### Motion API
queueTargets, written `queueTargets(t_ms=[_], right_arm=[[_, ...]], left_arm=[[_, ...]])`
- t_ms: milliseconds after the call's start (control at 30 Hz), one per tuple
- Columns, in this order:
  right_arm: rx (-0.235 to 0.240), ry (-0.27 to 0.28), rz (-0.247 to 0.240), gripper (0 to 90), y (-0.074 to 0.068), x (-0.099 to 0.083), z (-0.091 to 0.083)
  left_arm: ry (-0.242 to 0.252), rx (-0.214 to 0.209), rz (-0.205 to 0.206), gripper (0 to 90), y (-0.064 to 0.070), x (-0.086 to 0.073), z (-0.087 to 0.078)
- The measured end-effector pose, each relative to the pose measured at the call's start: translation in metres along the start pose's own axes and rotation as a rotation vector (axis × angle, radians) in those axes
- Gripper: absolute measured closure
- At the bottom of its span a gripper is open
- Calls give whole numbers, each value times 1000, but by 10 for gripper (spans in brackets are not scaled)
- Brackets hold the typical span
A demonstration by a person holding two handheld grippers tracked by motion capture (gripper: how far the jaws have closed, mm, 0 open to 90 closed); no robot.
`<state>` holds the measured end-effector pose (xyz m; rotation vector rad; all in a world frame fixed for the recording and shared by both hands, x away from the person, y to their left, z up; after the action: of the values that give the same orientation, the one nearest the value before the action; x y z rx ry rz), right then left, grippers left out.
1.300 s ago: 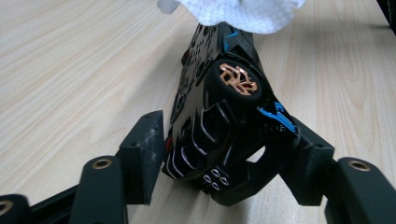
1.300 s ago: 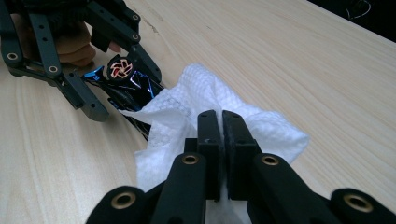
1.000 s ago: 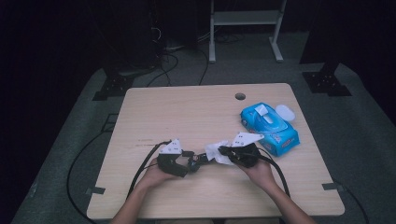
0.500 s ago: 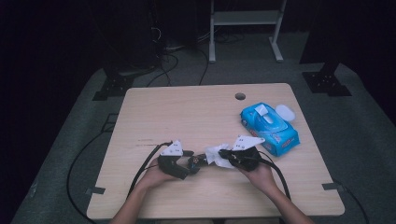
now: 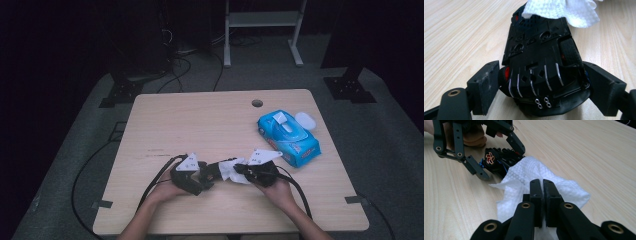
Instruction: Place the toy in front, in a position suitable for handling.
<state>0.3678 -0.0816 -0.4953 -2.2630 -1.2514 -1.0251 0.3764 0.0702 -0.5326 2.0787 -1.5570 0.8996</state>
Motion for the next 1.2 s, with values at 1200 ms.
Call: queueTargets(t_ms=[1200], right_arm=[[150, 5, -18, 862, -38, 31, 42]], left_arm=[[-8, 11, 4, 246, -2, 2, 3]])
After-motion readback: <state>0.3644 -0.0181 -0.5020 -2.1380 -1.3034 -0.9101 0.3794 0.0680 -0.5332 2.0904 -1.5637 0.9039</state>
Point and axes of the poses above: each handheld gripper's, and its own axes: z roughly forward along the jaws, x roughly out of its top, y roughly to its right, the point moved 9 cm from there along z, roughly forward along the jaws, and after that the axes turned 9 degrees about -y, right-handed, at the moved point
